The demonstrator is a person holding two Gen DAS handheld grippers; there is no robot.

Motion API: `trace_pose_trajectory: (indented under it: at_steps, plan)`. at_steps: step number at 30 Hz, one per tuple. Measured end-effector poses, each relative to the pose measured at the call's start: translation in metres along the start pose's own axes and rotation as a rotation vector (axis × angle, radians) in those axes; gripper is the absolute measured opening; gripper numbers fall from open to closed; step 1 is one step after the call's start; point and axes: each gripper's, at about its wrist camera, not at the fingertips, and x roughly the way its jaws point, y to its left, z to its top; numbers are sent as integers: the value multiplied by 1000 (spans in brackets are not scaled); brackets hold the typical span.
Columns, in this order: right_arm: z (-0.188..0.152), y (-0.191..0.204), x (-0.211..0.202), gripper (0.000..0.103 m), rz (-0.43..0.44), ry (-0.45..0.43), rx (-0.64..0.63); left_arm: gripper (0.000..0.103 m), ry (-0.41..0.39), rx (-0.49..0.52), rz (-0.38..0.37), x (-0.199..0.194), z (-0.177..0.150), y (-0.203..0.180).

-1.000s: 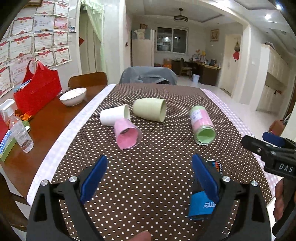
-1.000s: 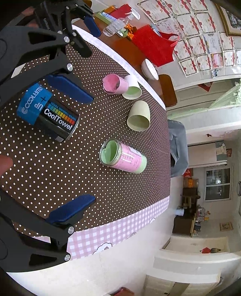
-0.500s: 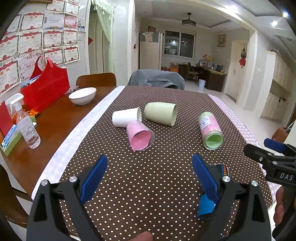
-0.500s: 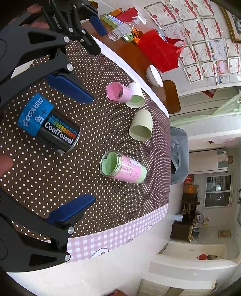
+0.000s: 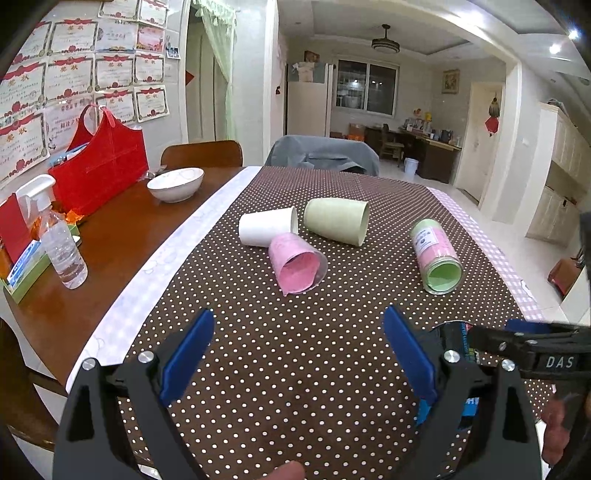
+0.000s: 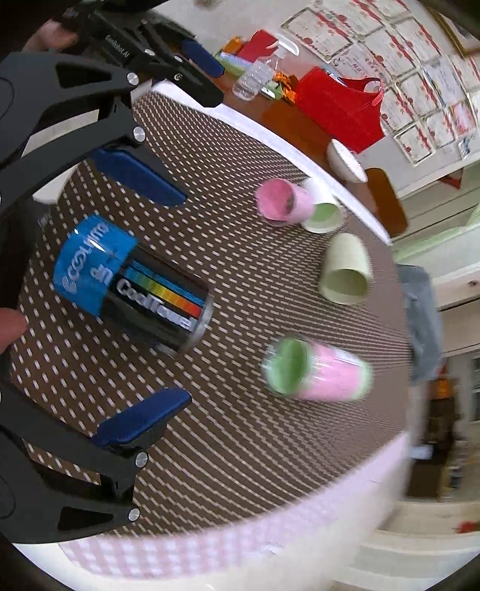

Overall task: Flip cup upside down
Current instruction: 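Rotate the held can with the right tool until its metal lid faces up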

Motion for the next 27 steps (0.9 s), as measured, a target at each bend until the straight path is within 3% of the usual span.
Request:
trace_pose_trajectory:
  at_steps: [12,21,24,25,27]
  plan:
    - [0,-10,32,97,30,152,177,91,30,-4,-33,13,-10,6]
    - [13,-19,60,96,-18,258,230,91,37,-26,-41,17,-14,13]
    - [17,-22,70,84,-22,298,243,91,41,-30,-43,18,-16,13]
    - [18,-20,73,75,-28,310,228,91,42,-30,-44,18,-16,14]
    - [21,-16,74,71,-44,306,197,91,46,-29,-47,19,-17,13]
